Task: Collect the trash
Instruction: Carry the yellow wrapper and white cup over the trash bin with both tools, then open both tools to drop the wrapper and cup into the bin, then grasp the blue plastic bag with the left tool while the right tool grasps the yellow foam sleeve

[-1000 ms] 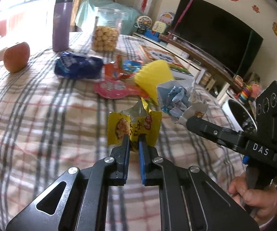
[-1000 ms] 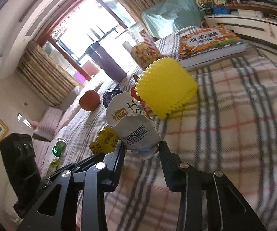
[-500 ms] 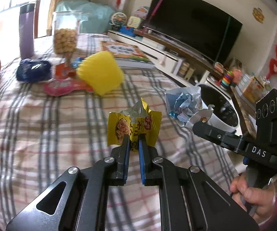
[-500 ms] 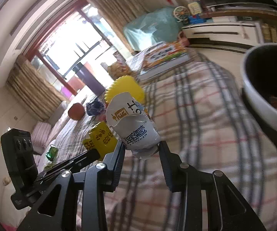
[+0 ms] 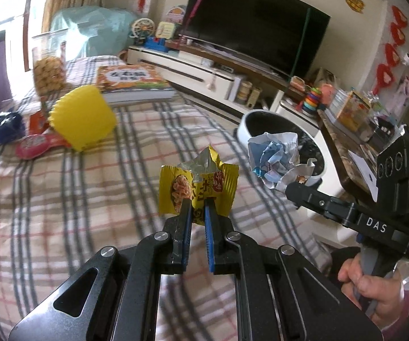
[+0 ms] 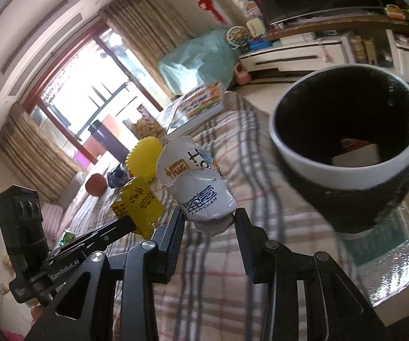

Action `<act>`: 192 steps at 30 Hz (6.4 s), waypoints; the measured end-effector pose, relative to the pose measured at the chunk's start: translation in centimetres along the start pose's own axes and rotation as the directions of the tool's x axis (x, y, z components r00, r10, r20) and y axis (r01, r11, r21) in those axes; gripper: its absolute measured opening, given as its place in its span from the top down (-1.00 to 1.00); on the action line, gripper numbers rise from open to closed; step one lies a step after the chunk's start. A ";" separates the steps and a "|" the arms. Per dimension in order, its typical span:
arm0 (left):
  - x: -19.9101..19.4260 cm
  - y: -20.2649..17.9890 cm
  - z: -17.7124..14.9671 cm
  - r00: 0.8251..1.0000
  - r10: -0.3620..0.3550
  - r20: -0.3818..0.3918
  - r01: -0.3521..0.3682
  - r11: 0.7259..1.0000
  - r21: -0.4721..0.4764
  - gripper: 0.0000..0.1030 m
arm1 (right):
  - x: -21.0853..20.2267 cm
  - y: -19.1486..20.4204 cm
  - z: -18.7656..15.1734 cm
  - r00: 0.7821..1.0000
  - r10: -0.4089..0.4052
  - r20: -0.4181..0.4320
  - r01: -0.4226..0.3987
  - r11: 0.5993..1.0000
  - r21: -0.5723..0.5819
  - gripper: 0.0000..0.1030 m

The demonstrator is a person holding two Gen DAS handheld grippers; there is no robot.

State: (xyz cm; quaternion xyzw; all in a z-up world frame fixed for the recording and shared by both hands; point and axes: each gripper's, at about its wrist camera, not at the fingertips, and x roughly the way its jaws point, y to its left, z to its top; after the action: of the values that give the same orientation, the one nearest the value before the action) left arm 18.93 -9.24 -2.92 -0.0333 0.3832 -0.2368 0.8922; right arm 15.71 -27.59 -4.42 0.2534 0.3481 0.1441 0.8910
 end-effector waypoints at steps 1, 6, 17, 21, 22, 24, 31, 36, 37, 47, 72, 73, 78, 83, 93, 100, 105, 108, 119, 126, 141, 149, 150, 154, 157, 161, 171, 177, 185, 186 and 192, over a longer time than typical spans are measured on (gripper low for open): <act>0.1 -0.3 0.0 1.000 -0.005 -0.001 0.005 1.000 0.006 0.84 | -0.3 -0.3 0.1 1.000 -0.004 0.006 0.004 1.000 0.004 0.28; 0.8 -2.3 0.4 1.000 -0.028 -0.007 0.028 0.999 0.036 0.84 | -1.7 -1.9 0.7 0.999 -0.031 0.034 0.030 0.999 0.024 0.28; 2.3 -5.7 1.7 0.998 -0.064 -0.019 0.065 0.994 0.093 0.84 | -4.0 -4.5 1.7 0.992 -0.090 0.087 0.084 0.994 0.067 0.28; 2.9 -7.1 2.4 0.997 -0.073 -0.020 0.075 0.991 0.114 0.84 | -4.6 -5.4 2.0 0.989 -0.109 0.102 0.101 0.991 0.086 0.28; 3.0 -7.3 2.5 0.997 -0.074 -0.021 0.076 0.990 0.119 0.84 | -4.7 -5.7 2.2 0.988 -0.116 0.104 0.107 0.990 0.092 0.28; 3.5 -7.9 2.9 0.997 -0.077 -0.023 0.079 0.988 0.131 0.84 | -4.8 -6.2 2.4 0.986 -0.123 0.108 0.112 0.989 0.099 0.28; 5.2 -10.0 4.0 0.996 -0.081 -0.033 0.085 0.982 0.170 0.84 | -5.5 -7.6 3.3 0.981 -0.151 0.123 0.138 0.984 0.112 0.28; 6.3 -11.1 5.0 0.996 -0.086 -0.035 0.091 0.978 0.187 0.84 | -5.6 -8.7 4.0 0.978 -0.167 0.125 0.151 0.980 0.129 0.28; 6.6 -11.4 5.2 0.996 -0.086 -0.034 0.090 0.977 0.191 0.84 | -5.6 -9.0 4.1 0.978 -0.169 0.122 0.153 0.979 0.132 0.28; 9.1 -13.0 6.9 0.996 -0.078 -0.039 0.085 0.972 0.219 0.84 | -5.0 -10.3 6.1 0.977 -0.183 0.112 0.166 0.976 0.140 0.28; 12.7 -13.4 8.4 0.995 -0.046 -0.088 0.062 0.979 0.194 0.03 | -3.3 -11.6 8.5 0.968 -0.243 0.065 0.232 0.963 0.140 0.05; 12.6 -13.2 8.4 0.996 -0.043 -0.080 0.057 0.980 0.189 -0.14 | -3.4 -11.6 8.5 0.968 -0.243 0.068 0.231 0.962 0.144 -0.06; 11.4 -12.3 8.0 0.997 -0.040 -0.061 0.050 0.984 0.170 -0.16 | -4.2 -11.4 8.4 0.965 -0.246 0.089 0.230 0.961 0.156 -0.33; 9.4 -10.2 6.6 0.999 -0.024 -0.043 0.029 0.992 0.124 -0.23 | -4.6 -9.8 8.1 0.963 -0.241 0.117 0.226 0.965 0.130 -0.56; 5.4 -3.9 3.6 0.999 0.029 -0.028 -0.029 1.000 -0.010 -0.26 | -2.2 -5.5 6.2 0.983 -0.166 0.084 0.161 0.985 0.062 -0.68; 2.7 0.6 1.9 0.997 0.079 -0.014 -0.080 0.992 -0.099 -0.27 | -0.1 -2.5 4.6 0.992 -0.122 0.040 0.121 0.993 0.011 -0.72; 1.1 3.3 0.7 0.994 0.112 -0.007 -0.112 0.983 -0.145 -0.27 | 1.4 -0.2 3.4 0.996 -0.087 0.010 0.087 0.996 -0.015 -0.72; 0.4 4.5 0.1 0.991 0.130 -0.007 -0.130 0.978 -0.162 -0.27 | 2.1 0.8 3.0 0.997 -0.074 -0.001 0.074 0.997 -0.023 -0.72; -1.8 7.9 -1.9 0.984 0.177 -0.008 -0.174 0.957 -0.234 -0.28 | 4.2 4.3 1.2 0.998 -0.042 -0.042 0.039 0.997 -0.067 -0.74; -2.9 10.2 -2.7 0.977 0.213 -0.012 -0.208 0.941 -0.268 -0.28 | 6.0 6.0 0.1 0.997 -0.023 -0.069 0.017 0.996 -0.092 -0.76; -4.2 14.1 -2.9 0.966 0.258 -0.013 -0.249 0.916 -0.316 -0.29 | 9.3 9.3 0.0 0.994 0.013 -0.113 -0.032 0.985 -0.170 -0.76; -4.3 16.5 -1.5 0.953 0.302 -0.003 -0.287 0.902 -0.322 -0.32 | 11.9 10.5 1.1 0.990 0.027 -0.140 -0.054 0.979 -0.198 -0.77; -4.3 16.9 -1.3 0.951 0.309 -0.002 -0.292 0.900 -0.323 -0.32 | 12.2 10.5 1.2 0.990 0.027 -0.141 -0.055 0.978 -0.201 -0.77; -3.9 18.3 0.0 0.945 0.326 0.003 -0.307 0.894 -0.326 -0.35 | 13.5 10.8 2.0 0.988 0.029 -0.152 -0.060 0.977 -0.205 -0.77; -3.4 19.3 1.1 0.939 0.343 0.006 -0.322 0.889 -0.326 -0.37 | 14.5 11.0 2.5 0.987 0.034 -0.159 -0.067 0.976 -0.208 -0.77; -2.4 21.0 2.9 0.937 0.350 -0.002 -0.329 0.880 -0.344 -0.45 | 16.4 11.4 3.4 0.983 0.046 -0.176 -0.085 0.973 -0.216 -0.77; 0.8 24.0 6.4 0.922 0.388 -0.017 -0.366 0.854 -0.370 -0.50 | 20.8 11.9 5.5 0.974 0.071 -0.215 -0.116 0.973 -0.201 -0.77; 2.5 24.9 7.4 0.923 0.384 -0.031 -0.369 0.857 -0.359 -0.50 | 23.1 12.1 6.3 0.968 0.079 -0.240 -0.126 0.974 -0.187 -0.77; 3.3 25.6 7.0 0.924 0.381 -0.040 -0.373 0.871 -0.319 0.33 | 23.9 13.1 5.8 0.967 0.059 -0.248 -0.122 0.961 -0.247 -0.08; 3.0 25.5 6.8 0.924 0.381 -0.032 -0.371 0.872 -0.319 0.35 | 23.8 13.0 5.8 0.967 0.056 -0.249 -0.118 0.963 -0.243 0.09; 0.8 23.7 5.4 0.936 0.352 -0.012 -0.337 0.887 -0.315 0.93 | 21.4 12.7 6.1 0.971 0.092 -0.220 -0.139 0.968 -0.211 0.50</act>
State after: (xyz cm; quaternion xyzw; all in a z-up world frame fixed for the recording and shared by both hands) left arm 32.63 10.68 -5.34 -0.1110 0.3950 -0.0103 0.9119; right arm 34.32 -9.95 -5.30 0.1545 0.4057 0.2603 0.8624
